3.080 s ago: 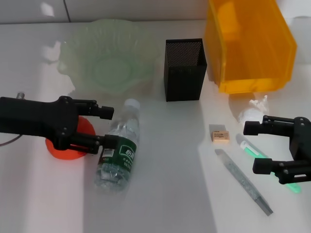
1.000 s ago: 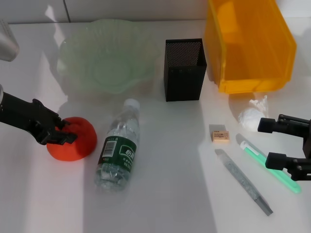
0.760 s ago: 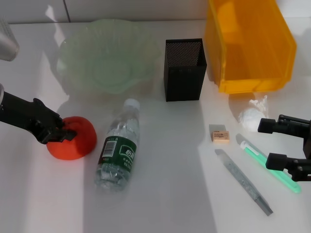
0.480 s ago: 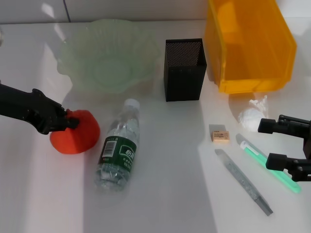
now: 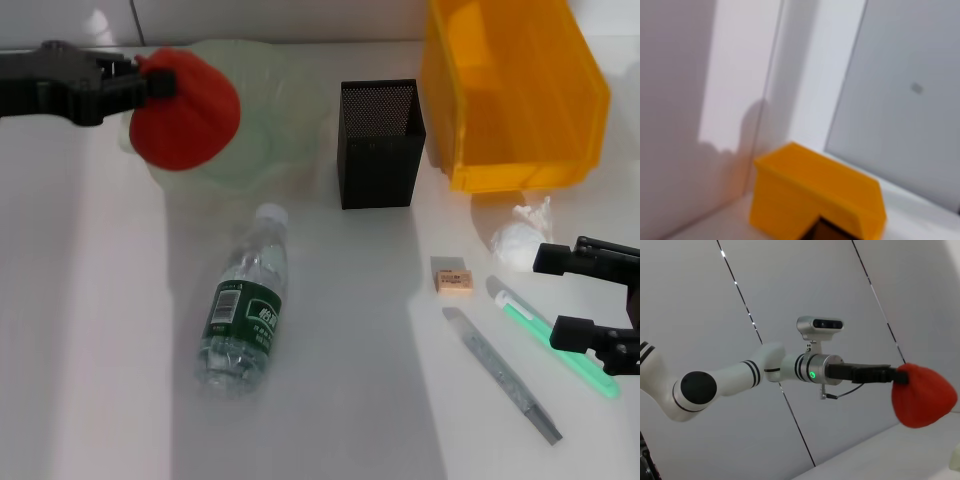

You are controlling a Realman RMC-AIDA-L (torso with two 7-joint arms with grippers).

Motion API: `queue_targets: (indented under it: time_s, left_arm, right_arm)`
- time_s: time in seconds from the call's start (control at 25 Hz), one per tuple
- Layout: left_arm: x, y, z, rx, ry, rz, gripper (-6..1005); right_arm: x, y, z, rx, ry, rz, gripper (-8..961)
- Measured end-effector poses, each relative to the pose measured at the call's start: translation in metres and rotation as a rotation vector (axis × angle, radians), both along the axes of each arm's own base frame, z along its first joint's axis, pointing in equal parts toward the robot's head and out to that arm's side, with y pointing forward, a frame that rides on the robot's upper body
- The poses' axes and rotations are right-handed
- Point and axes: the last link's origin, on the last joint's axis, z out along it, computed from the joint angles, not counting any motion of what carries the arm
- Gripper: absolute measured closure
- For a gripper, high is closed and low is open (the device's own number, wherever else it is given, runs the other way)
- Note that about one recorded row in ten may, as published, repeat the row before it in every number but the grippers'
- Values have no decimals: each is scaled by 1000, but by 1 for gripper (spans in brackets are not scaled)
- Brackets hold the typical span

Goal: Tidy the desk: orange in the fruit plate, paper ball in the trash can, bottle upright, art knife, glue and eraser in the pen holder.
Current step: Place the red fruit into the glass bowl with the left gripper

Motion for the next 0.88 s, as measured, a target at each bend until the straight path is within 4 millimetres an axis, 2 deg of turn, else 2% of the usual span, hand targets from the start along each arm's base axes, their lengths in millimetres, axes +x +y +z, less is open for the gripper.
queue_targets:
  time_s: [0.2, 0.28, 0.32, 0.36, 0.4, 0.52, 0.8, 0.88]
  left_arm:
    - [11, 33, -15, 157, -51, 72, 833]
    - [11, 33, -15, 157, -51, 72, 833]
    - [12, 43, -20, 202, -42, 103, 833]
    - [12, 43, -20, 202, -42, 103, 833]
    - [14, 61, -37, 238, 14, 169, 833]
    - [11, 69, -44, 265, 39, 227, 833]
    - [7, 70, -48, 279, 7, 257, 780]
    - [6, 70, -47, 281, -2, 261, 701]
  right_arm:
    - [0, -1, -2, -3, 9, -2, 121]
    - [-1, -2, -3, -5, 14, -2, 121]
    - [-1, -2, -4, -6, 17, -2, 121]
    - [-2, -3, -4, -6, 20, -2, 121]
    - [-2, -3, -5, -8, 23, -1, 121]
    - [-3, -5, -6, -12, 33, 2, 121]
    - [-4, -10, -8, -23, 51, 6, 121]
    - [-4, -10, -7, -22, 53, 7, 121]
